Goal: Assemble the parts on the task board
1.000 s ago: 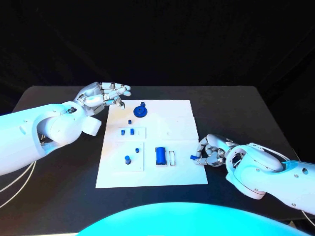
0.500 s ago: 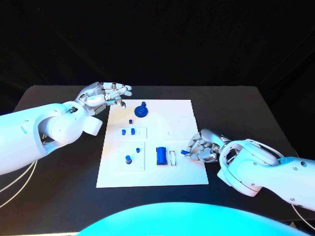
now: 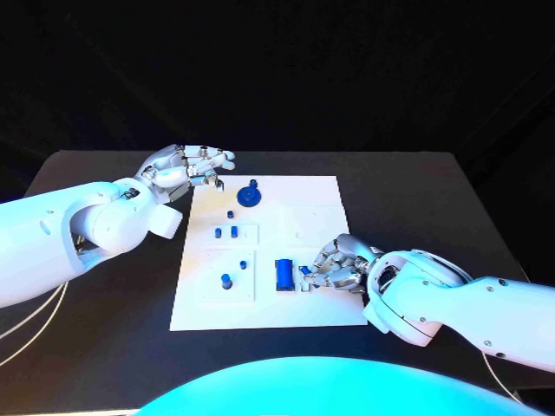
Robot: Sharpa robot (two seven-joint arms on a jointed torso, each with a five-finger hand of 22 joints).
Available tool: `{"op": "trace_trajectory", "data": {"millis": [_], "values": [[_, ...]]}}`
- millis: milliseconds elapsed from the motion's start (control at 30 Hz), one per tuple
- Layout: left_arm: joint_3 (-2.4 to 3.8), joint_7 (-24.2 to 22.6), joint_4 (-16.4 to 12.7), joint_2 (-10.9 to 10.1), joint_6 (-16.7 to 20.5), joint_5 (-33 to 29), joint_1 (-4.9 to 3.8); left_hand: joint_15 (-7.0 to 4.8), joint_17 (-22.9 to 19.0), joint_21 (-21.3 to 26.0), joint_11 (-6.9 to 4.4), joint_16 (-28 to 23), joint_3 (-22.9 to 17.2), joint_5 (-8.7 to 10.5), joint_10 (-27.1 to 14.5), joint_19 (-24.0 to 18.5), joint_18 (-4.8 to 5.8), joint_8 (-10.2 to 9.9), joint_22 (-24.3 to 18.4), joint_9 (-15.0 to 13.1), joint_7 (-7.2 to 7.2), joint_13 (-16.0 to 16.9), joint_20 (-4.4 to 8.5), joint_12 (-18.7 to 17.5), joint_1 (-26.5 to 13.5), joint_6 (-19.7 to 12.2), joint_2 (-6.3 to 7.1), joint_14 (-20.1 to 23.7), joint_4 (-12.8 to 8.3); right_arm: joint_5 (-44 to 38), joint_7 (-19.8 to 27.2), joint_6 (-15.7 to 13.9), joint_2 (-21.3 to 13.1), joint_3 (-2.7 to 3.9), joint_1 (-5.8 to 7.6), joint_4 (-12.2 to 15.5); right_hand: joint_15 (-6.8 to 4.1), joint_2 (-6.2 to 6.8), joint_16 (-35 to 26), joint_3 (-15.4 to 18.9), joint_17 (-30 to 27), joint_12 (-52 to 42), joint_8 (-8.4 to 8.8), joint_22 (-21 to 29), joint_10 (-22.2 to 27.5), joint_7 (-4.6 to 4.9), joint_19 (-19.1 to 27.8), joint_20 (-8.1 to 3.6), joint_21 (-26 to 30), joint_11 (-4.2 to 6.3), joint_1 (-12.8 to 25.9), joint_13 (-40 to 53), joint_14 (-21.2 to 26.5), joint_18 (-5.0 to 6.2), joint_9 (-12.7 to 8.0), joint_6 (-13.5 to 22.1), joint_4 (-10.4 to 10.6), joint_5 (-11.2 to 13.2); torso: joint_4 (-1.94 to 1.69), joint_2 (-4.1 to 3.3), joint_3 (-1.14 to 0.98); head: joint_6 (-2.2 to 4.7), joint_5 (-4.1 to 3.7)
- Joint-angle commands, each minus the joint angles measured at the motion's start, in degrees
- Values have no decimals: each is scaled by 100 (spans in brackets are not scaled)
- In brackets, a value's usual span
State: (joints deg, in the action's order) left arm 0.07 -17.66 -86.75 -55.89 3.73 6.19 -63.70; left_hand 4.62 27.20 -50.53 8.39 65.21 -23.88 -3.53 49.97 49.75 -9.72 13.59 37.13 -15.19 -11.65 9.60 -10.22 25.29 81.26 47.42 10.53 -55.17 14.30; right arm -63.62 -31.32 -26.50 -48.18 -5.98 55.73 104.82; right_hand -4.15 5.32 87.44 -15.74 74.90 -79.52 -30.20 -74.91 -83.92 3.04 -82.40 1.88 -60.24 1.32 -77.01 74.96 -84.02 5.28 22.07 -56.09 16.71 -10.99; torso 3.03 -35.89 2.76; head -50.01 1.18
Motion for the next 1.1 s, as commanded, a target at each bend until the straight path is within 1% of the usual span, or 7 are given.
{"op": "trace_trajectory", "data": {"millis": [33,67,100,367,700,933,1100], "values": [[3,-7,-10,14,-102,-33,2,-3,-5,34,3,27,-11,-33,-45,42,-82,14,-6,5,-10,7,-7,28,60,-36,-6,48,1,197,97,129,58,-1,-15,-72,-21,27,-8,-70,731,-43,-152,-521,-24,26,-50,7,1,-46,213,679,-449,-40,93,-34,-3,11,-7,2,3,1,-3],[3,-6,-10,14,-103,-32,1,-3,-5,34,3,27,-11,-33,-45,42,-82,14,-6,5,-10,7,-7,28,60,-36,-6,48,1,198,96,134,67,-1,-16,-83,-21,32,-8,-70,731,-43,-156,-523,-25,28,-51,8,0,-47,247,679,-449,-41,95,-37,-3,14,-9,1,3,1,-5],[3,-5,-10,14,-105,-32,1,-3,-5,34,3,27,-11,-33,-45,42,-82,14,-6,5,-10,7,-7,28,60,-36,-6,48,1,201,95,147,81,-1,-18,-98,-17,56,-8,-32,732,-64,-182,-528,-41,31,-56,11,0,-51,432,698,-449,-42,108,-56,-4,29,-11,0,3,1,-5],[3,11,14,23,-114,-31,1,2,-8,38,12,25,-9,-27,-52,46,-81,0,-8,14,-27,5,-6,29,78,-65,-9,50,3,188,25,288,178,-2,-31,-199,-20,56,-10,-5,729,-90,-210,-531,-60,25,-59,8,17,-48,636,723,-448,-40,122,-67,1,31,-5,-3,-3,1,6],[3,37,18,22,-126,-29,1,8,-10,42,22,24,-1,-26,-58,48,-79,-13,-10,21,-42,4,-8,29,78,-89,-4,50,11,136,-73,475,227,-2,-51,-275,-21,54,-13,1,721,-103,-218,-520,-68,23,-51,8,57,-47,678,735,-446,-33,127,-72,0,31,-9,2,-1,1,6],[3,55,18,19,-129,-23,1,10,-10,42,24,24,1,-26,-60,49,-79,-14,-10,22,-45,3,-9,29,80,-93,-4,51,12,50,-132,484,230,-2,-59,-311,-21,55,-14,1,718,-99,-219,-517,-65,23,-49,8,67,-47,682,732,-446,-32,127,-72,-1,31,-3,5,1,1,-3],[3,59,19,19,-129,-19,1,10,-10,43,24,24,1,-26,-60,49,-79,-15,-10,22,-46,3,-9,29,80,-94,-3,51,12,-1,-154,476,228,-2,-61,-315,-21,54,-14,0,719,-100,-221,-520,-66,21,-51,8,60,-46,685,733,-446,-33,128,-71,-4,30,-5,3,-2,1,-7]]}}
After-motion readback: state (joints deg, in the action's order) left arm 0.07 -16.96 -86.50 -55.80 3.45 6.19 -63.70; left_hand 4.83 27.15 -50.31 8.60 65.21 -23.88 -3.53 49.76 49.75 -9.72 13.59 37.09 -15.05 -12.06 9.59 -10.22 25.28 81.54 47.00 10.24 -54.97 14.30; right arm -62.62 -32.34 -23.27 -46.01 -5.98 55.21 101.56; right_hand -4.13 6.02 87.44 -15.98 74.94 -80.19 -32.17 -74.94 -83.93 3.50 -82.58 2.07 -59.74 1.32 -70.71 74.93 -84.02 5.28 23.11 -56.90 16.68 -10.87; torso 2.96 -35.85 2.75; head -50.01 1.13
